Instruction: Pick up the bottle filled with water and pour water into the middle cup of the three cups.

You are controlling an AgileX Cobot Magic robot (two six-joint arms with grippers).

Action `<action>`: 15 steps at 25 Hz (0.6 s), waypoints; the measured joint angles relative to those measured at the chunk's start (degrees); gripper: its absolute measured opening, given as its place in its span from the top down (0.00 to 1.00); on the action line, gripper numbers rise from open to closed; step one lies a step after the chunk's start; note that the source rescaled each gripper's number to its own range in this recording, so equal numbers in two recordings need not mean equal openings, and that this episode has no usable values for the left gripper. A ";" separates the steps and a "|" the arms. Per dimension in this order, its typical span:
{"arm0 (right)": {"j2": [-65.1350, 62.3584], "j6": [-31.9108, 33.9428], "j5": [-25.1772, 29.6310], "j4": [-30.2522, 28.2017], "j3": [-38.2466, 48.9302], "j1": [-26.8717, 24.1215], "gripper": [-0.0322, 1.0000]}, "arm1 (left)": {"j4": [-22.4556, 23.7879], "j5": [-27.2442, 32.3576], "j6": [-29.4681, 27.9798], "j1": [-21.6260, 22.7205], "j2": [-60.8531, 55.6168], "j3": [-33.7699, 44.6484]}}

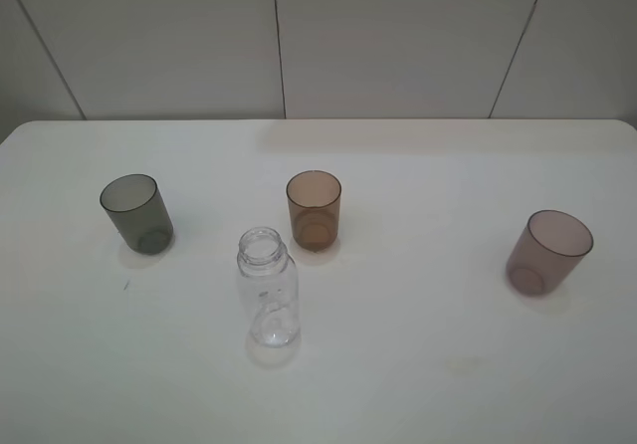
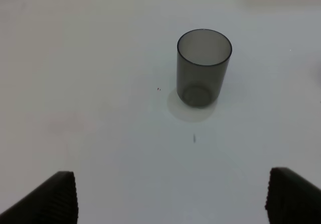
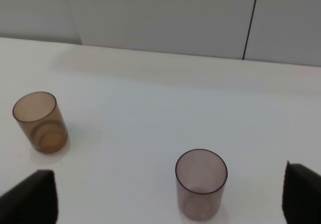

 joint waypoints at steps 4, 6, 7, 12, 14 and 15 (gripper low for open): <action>-6.25 0.00 -0.84 0.00 5.69 0.00 0.10 | 0.00 0.00 0.00 0.00 0.00 0.00; -8.23 0.00 -1.59 0.00 8.26 0.00 0.10 | 0.00 0.00 0.00 0.00 0.00 0.00; -8.39 0.00 -1.78 0.00 9.38 0.00 0.10 | 0.00 0.00 0.00 0.00 0.00 0.00; -8.39 0.00 -2.80 0.00 13.25 0.00 0.10 | 0.00 0.00 0.00 0.00 0.00 0.00; -8.39 0.00 -3.46 0.00 13.91 0.00 0.10 | 0.00 0.00 0.00 0.00 0.00 0.00; -8.39 0.00 -3.60 0.00 13.97 0.00 0.10 | 0.00 0.00 0.00 0.00 0.00 0.00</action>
